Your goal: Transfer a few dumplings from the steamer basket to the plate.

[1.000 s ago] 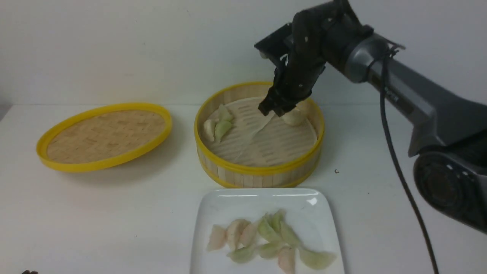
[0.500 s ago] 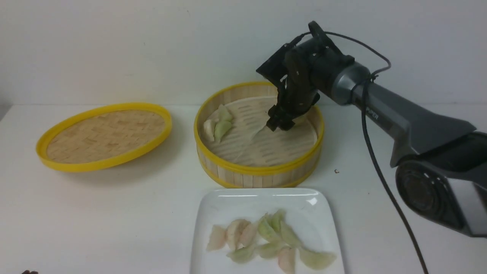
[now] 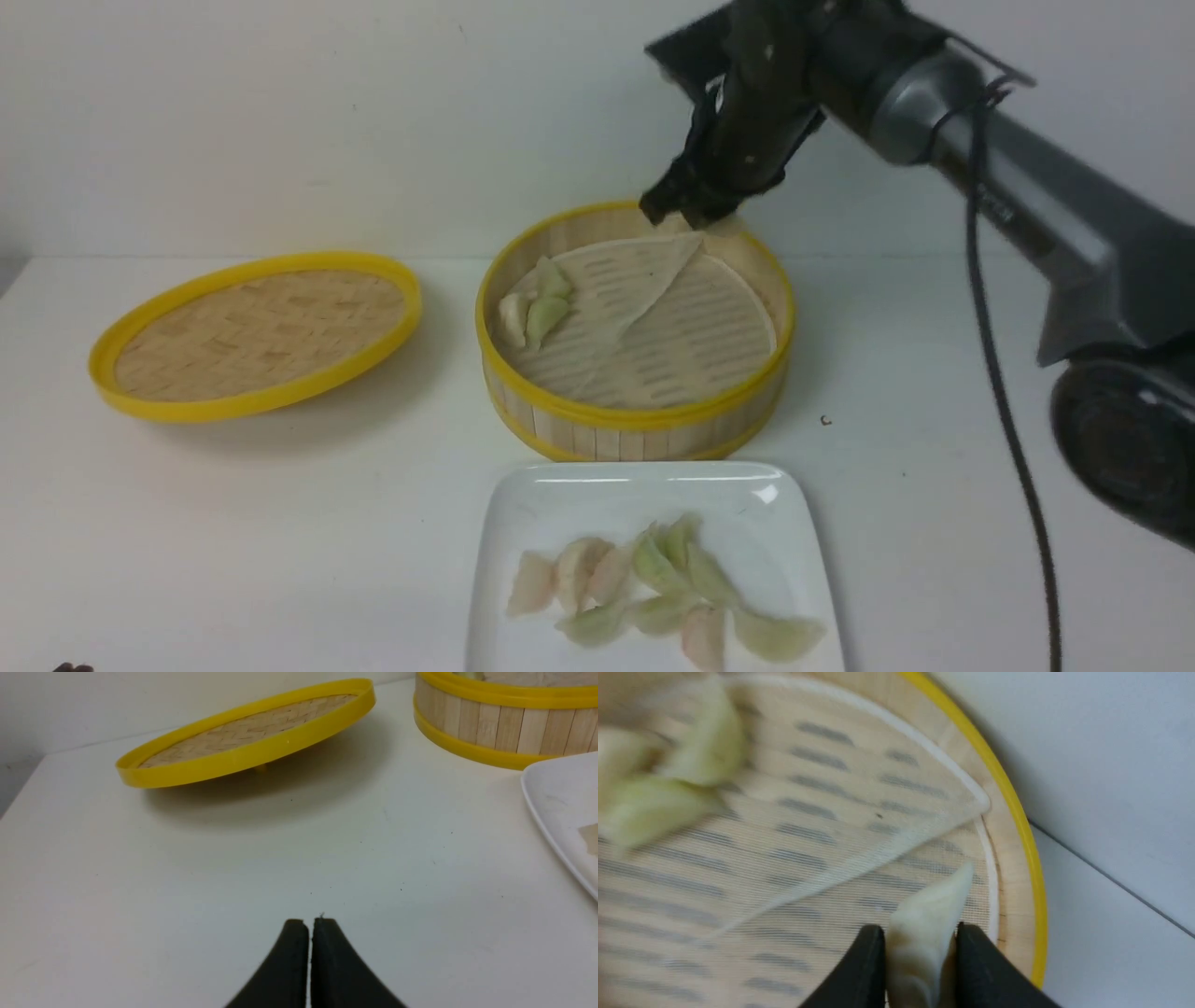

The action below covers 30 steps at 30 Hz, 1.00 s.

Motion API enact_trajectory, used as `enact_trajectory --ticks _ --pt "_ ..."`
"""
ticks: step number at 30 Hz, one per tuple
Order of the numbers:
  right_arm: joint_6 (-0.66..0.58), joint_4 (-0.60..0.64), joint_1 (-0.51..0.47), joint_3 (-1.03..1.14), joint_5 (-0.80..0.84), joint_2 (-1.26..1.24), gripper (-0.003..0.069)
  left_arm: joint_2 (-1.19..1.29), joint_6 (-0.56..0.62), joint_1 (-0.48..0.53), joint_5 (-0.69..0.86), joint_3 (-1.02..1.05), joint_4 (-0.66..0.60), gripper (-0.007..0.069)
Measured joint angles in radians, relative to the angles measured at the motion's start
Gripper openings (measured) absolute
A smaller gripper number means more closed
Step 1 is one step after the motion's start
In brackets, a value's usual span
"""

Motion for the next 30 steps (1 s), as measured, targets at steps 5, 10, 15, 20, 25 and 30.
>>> enact_trajectory --ticks 5,10,15,20,25,30 --pt "-0.005 0.183 0.025 0.307 -0.002 -0.293 0.0175 0.000 0.000 0.000 0.000 0.000 0.000 -0.0006" --pt "-0.005 0.220 0.066 0.641 -0.001 -0.455 0.0175 0.000 0.000 0.000 0.000 0.000 0.000 -0.0006" --pt "0.000 0.222 0.082 0.981 -0.073 -0.496 0.0175 0.000 0.000 0.000 0.000 0.000 0.000 -0.0006" --pt "0.014 0.224 0.082 1.080 -0.235 -0.445 0.0202 0.000 0.000 0.000 0.000 0.000 0.000 -0.0006" --pt "0.018 0.230 0.082 1.082 -0.321 -0.406 0.0395 0.000 0.000 0.000 0.000 0.000 0.000 -0.0006" --pt "0.032 0.220 0.082 1.085 -0.304 -0.469 0.0522 0.000 0.000 0.000 0.000 0.000 0.000 -0.0006"
